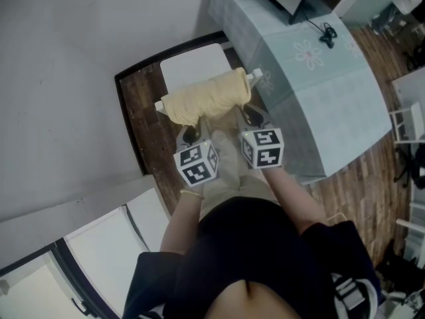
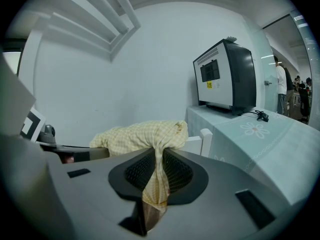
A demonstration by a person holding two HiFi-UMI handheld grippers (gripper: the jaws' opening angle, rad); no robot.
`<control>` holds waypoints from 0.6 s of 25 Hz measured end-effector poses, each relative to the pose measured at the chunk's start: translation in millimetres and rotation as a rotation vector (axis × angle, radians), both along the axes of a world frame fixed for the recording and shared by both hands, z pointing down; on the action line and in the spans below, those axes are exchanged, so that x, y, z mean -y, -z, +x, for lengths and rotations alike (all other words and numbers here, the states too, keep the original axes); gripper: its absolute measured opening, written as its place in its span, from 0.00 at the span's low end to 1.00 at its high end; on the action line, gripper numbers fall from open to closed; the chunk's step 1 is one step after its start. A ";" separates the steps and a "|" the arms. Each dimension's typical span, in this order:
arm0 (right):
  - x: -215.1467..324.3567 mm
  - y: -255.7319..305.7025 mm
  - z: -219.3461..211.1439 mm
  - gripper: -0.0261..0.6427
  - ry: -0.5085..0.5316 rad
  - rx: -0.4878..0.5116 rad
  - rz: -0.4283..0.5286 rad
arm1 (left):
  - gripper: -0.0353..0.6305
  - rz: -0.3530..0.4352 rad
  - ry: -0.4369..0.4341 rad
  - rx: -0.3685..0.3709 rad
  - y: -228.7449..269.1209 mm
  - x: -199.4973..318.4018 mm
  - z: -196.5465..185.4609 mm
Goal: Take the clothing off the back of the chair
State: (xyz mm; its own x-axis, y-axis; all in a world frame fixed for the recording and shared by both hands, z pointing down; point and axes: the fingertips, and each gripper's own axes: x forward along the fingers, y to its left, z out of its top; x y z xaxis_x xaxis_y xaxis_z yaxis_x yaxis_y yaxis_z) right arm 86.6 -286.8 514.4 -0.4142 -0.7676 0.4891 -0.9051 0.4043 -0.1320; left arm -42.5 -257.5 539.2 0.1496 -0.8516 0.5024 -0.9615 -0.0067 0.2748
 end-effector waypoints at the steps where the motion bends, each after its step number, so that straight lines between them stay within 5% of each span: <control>1: -3.5 1.8 0.6 0.14 0.001 0.002 0.004 | 0.15 0.003 0.001 0.000 1.9 -3.0 0.5; 15: -44.9 29.0 11.8 0.14 0.012 0.033 0.056 | 0.15 0.052 0.010 0.005 31.9 -44.2 12.2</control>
State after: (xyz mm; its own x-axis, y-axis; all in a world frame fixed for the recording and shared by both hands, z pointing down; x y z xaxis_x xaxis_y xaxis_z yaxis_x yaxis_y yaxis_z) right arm 98.3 -241.9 485.4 -0.4384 -0.7885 0.4313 -0.8958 0.4224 -0.1383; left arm -30.3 -213.3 507.3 0.1387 -0.8779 0.4583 -0.9630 -0.0115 0.2694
